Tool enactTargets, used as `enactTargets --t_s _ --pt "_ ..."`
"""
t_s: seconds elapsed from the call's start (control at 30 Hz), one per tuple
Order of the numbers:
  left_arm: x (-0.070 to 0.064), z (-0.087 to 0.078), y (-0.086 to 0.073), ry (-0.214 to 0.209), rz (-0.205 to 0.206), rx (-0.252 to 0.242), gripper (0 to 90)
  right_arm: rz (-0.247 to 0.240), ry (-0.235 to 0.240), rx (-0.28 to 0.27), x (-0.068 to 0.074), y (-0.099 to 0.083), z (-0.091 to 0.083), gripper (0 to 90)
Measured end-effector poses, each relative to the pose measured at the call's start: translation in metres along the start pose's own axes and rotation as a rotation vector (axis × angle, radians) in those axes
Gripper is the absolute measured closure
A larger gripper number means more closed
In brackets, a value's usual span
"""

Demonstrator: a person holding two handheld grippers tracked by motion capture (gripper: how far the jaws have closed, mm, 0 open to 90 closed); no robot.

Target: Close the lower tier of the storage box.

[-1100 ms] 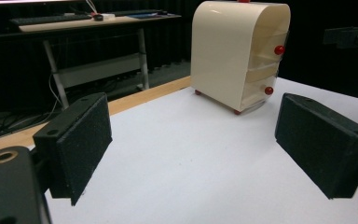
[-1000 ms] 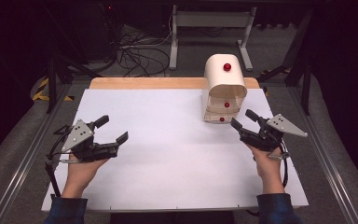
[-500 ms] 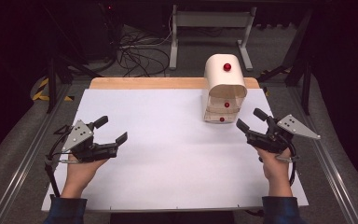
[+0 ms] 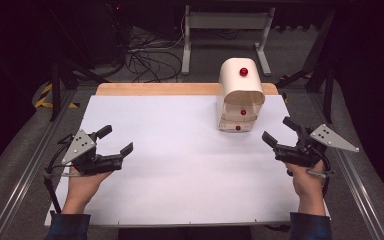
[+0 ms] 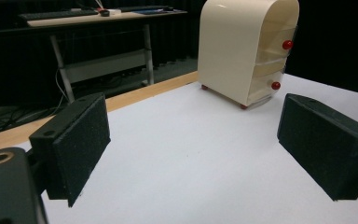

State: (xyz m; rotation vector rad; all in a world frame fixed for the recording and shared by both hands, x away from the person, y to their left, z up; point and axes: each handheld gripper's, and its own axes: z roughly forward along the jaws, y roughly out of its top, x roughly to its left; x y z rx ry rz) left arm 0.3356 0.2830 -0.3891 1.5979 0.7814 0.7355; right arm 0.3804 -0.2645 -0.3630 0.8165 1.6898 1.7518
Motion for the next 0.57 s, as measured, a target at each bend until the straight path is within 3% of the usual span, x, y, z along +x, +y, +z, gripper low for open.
enactTargets --t_s 0.27,0.57 --pt "0.0017 -0.0038 -0.0001 0.001 0.004 0.004 9.4 -0.005 0.006 -0.007 -0.0031 0.0034 -0.0074 3.3" --pt "0.0020 -0.0035 -0.0045 -0.021 0.012 0.006 7.9 -0.026 0.007 0.041 -0.0006 -0.0018 0.0001 2.2"
